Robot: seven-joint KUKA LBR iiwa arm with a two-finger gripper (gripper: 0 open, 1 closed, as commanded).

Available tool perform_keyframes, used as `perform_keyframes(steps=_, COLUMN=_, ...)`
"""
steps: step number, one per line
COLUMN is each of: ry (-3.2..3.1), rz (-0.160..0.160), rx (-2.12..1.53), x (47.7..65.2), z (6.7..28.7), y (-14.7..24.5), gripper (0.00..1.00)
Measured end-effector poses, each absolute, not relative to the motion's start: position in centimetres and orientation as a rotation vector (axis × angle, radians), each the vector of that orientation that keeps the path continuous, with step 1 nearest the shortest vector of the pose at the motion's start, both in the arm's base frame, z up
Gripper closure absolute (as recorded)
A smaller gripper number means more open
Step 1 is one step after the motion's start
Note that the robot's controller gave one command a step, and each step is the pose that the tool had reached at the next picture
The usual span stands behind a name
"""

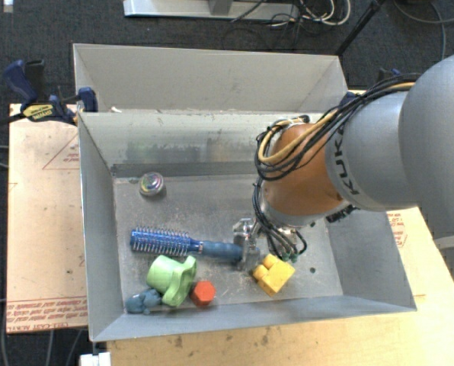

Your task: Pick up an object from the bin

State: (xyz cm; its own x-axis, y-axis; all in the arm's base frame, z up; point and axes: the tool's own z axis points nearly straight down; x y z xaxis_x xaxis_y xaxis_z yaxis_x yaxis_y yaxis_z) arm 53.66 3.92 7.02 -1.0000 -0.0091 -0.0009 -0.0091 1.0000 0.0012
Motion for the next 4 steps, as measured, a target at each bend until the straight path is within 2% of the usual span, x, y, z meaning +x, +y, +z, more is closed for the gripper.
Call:
perform_keyframes(steps=1, ry=3.074, rz=0.002, rx=-0.617, x=62.0, z=7.1, y=4.7, gripper=1.0)
perform_keyframes(steps=2, ry=3.076, rz=0.002, rx=-0.608, x=64.7, z=7.1, y=4.8, gripper=1.0)
perform_keyframes(steps=3, ry=3.047, rz=0.002, rx=-0.747, x=65.4, z=7.2, y=5.0, gripper=1.0)
perform_keyframes(steps=4, ry=3.049, rz=-0.002, rx=-0.698, x=64.2, z=26.2, y=4.6, gripper=1.0)
